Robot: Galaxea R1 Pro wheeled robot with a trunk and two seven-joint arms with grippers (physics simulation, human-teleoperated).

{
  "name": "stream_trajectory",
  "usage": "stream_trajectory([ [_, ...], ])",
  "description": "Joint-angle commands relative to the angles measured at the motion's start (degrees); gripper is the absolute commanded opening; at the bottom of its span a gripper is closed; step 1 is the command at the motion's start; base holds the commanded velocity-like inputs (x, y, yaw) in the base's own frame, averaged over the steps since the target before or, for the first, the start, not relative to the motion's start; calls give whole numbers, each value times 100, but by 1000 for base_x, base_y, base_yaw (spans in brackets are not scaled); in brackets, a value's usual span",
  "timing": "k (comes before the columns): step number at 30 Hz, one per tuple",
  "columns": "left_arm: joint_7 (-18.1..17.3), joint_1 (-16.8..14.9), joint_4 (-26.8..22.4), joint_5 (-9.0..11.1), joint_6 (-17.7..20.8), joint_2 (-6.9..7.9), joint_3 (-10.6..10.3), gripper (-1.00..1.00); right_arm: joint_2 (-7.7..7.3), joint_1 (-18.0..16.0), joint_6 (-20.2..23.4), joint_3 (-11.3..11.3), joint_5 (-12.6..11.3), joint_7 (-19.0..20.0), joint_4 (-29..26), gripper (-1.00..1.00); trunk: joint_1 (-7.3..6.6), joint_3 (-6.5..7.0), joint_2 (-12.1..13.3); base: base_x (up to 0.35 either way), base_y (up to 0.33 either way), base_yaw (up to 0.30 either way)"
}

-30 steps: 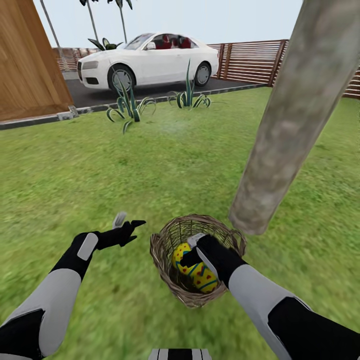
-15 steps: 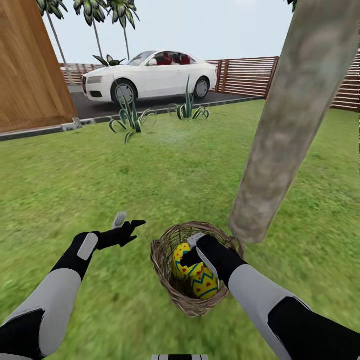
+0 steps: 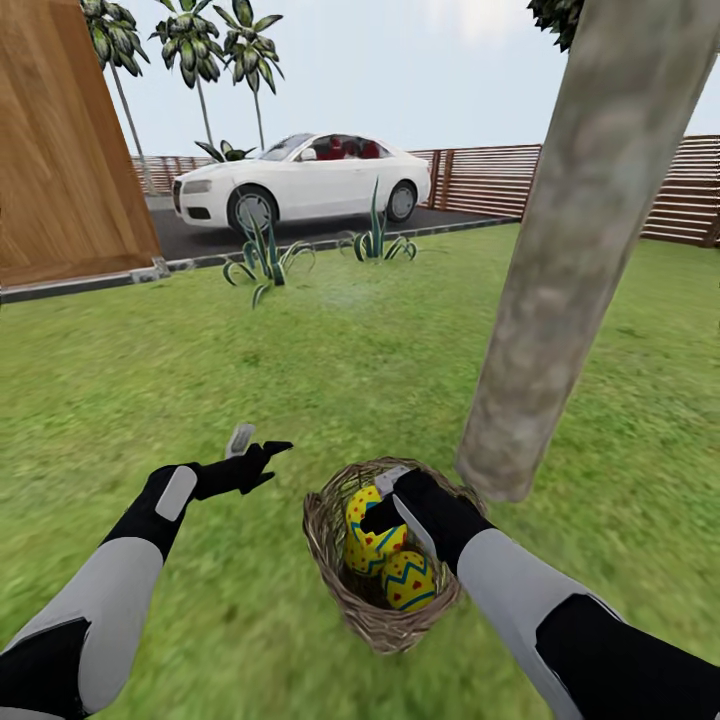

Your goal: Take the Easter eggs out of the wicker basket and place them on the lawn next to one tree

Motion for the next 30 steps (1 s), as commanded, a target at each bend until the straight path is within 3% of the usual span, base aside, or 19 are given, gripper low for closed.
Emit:
stream_trajectory([
  [1, -20, -3, -2, -13, 34, -5, 25, 100, 0, -6, 19, 21, -47, -17, 2, -100, -3, 18, 0, 0, 0, 0],
  [10, -22, -3, -2, -2, 29, 0, 43, 100, 0, -6, 19, 21, -47, -19, 2, -100, -30, 216, 19, 0, 0, 0],
  [27, -22, -3, -2, -7, 29, -3, 35, 100, 0, -6, 19, 21, -47, -17, 2, -100, -404, 521, 701, -135, 0, 0],
  [30, -40, 30, -14, 10, 12, -12, 35, 100, 0, -9, 10, 21, -56, -26, 12, -100, -403, 521, 700, 0, 0, 0],
])
